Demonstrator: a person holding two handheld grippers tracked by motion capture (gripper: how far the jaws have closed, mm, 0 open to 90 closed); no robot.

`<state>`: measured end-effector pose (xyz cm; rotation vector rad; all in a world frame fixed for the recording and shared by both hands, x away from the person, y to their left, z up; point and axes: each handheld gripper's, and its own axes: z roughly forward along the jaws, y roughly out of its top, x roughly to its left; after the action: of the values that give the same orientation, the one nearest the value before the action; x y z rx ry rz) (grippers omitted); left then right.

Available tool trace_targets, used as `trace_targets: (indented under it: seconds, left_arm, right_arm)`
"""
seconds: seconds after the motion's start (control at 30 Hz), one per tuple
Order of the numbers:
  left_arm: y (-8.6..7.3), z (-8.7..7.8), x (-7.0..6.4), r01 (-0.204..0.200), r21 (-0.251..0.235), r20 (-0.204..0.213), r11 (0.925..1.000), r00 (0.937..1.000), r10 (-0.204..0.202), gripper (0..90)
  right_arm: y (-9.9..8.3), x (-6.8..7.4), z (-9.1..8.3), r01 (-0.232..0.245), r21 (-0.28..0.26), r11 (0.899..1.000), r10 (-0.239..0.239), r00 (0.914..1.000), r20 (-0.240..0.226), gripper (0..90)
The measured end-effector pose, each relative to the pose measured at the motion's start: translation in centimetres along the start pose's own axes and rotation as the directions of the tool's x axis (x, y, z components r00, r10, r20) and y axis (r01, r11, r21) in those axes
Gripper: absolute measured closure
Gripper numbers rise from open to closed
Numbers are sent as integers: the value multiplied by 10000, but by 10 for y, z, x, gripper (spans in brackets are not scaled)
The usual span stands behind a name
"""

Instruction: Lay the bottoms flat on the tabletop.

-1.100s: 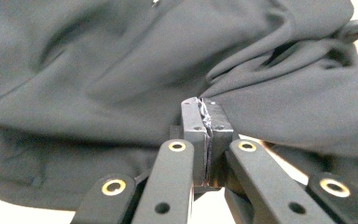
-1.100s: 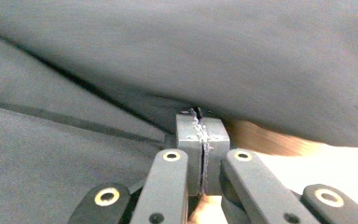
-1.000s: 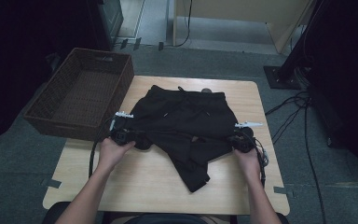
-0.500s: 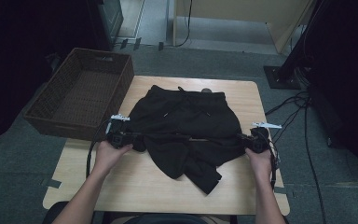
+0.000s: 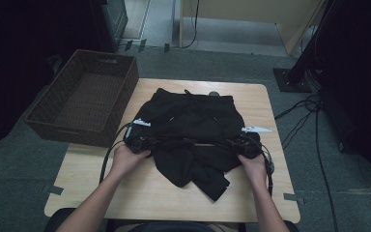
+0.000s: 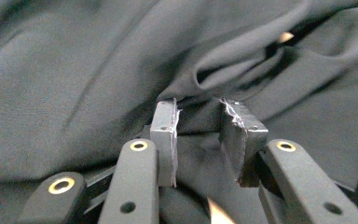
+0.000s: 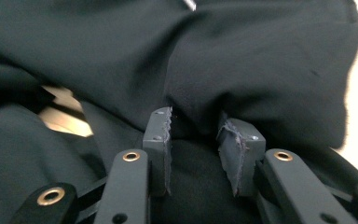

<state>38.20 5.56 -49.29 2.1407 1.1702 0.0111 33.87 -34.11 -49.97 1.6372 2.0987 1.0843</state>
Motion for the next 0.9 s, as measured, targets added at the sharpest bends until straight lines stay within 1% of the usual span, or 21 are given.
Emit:
trace_targets:
  seconds: [0.03,0.07,0.13,0.2,0.23,0.27,0.3,0.37,0.43,0.5,0.53,0.6,0.63,0.7,0.73,0.77,0.8,0.83,0.87,0.9]
  left_arm:
    - [0,3,1,5,-35,-33,10000,10000,-5,676]
    - [0,3,1,5,-35,-33,10000,10000,-5,677]
    - [1,8,3,-27,-259,-124,9997,9999,24,683]
    - [3,9,4,-26,-232,-182,9997,9998,22,690]
    - [5,10,4,-21,-191,-216,9998,9998,17,706]
    - [7,12,5,-17,-161,-218,9999,9998,13,717]
    - [9,13,6,63,-171,-205,9998,9998,-66,725]
    - [14,16,8,98,-197,-243,9998,9997,-103,731]
    - [19,19,10,93,-236,-305,9997,9995,-100,747]
    - [25,23,13,142,-285,-388,9995,9991,-153,753]
    - [28,25,14,195,-281,-455,9994,9988,-208,763]
    - [34,28,16,117,-221,-554,9997,9984,-129,767]
    - [39,30,17,83,-190,-614,9998,9981,-94,767]
    - [46,34,20,69,-144,-712,9999,9974,-79,767]
    - [49,36,21,90,-140,-743,9999,9972,-100,767]
    - [52,37,23,106,-132,-766,9999,9970,-116,767]
    - [56,39,25,230,-197,-794,9995,9965,-245,766]
    - [59,41,28,317,-224,-760,9992,9966,-333,768]
    - [62,42,30,422,-261,-758,9988,9961,-441,768]
    - [68,45,36,545,-350,-837,9979,9948,-573,770]
  right_arm:
    - [0,1,3,9,133,9999,-9,10000,40,649]
    - [0,1,3,9,133,9999,-9,10000,40,649]
    - [2,3,12,192,279,9994,-197,9997,170,647]
    - [2,4,14,267,309,9992,-273,9994,210,646]
    - [2,5,17,316,421,9986,-328,9990,288,647]
    - [2,4,19,459,310,9985,-469,9984,313,646]
    - [3,5,21,447,249,9987,-457,9982,394,646]
    - [5,5,24,481,155,9987,-488,9975,503,656]
    - [9,5,30,667,-15,9978,-664,9953,711,663]
    - [10,5,32,699,-50,9975,-693,9948,743,663]
    - [12,5,35,670,-127,9977,-658,9948,783,663]
    - [19,5,43,752,-197,9970,-733,9936,857,665]
    - [19,5,43,752,-197,9970,-733,9936,857,665]
    - [27,2,50,784,-200,9967,-761,9926,948,669]
    - [34,-2,57,768,-262,9967,-738,9920,1021,673]
    - [34,-2,57,768,-262,9967,-738,9920,1021,673]
    - [37,-4,59,737,-305,9968,-700,9918,1071,675]
    - [44,-7,65,612,-357,9975,-567,9916,1165,676]
    - [44,-7,65,612,-357,9975,-567,9916,1165,676]
    - [51,-9,72,594,-391,9975,-541,9906,1256,675]
